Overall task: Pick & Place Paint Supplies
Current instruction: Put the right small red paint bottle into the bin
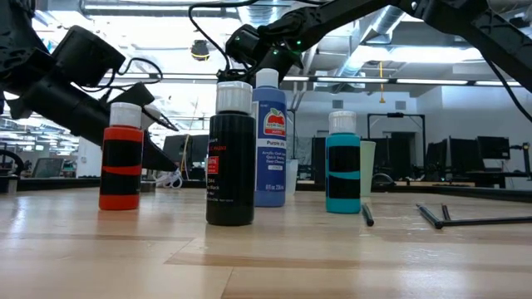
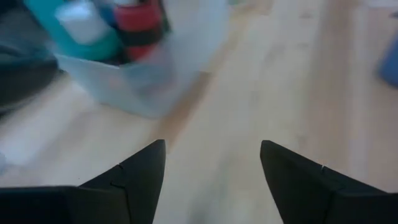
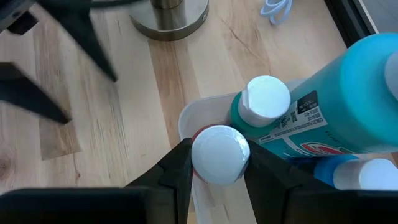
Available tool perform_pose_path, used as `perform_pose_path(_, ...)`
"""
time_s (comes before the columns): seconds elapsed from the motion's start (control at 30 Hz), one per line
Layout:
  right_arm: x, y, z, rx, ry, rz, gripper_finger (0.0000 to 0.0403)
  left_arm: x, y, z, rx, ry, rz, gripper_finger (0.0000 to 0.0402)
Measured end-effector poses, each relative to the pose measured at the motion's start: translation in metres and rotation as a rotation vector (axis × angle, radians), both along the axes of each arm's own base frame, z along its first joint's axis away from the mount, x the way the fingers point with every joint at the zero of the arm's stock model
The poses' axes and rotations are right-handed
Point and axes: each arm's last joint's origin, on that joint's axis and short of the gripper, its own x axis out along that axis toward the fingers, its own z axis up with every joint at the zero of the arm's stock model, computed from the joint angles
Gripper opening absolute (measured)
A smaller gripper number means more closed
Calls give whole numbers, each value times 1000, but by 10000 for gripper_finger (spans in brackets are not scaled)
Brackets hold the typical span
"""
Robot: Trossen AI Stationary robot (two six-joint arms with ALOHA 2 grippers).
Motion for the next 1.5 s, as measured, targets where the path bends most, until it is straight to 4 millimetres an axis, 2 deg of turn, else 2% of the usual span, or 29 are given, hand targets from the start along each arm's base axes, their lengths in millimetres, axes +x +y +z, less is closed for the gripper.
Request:
perform_pose_path(0.17,1,1,0,-2,-3,3,114,0,10,3,75,4,40,231)
perform_pose_path(0.4,11,4,-22,5,0,21,114,0,29,7,81,-10,40,187)
perform_pose_path(0.77,14,9,-22,18,-14,42,114,-4,46,8,78,-25,115,61)
perform_pose_path(0.93,14,9,-22,20,-14,43,114,-3,46,9,30,-56,45,9)
perform_pose_path(1.5,18,17,-22,31,-44,74,114,-1,48,9,30,-65,95,1)
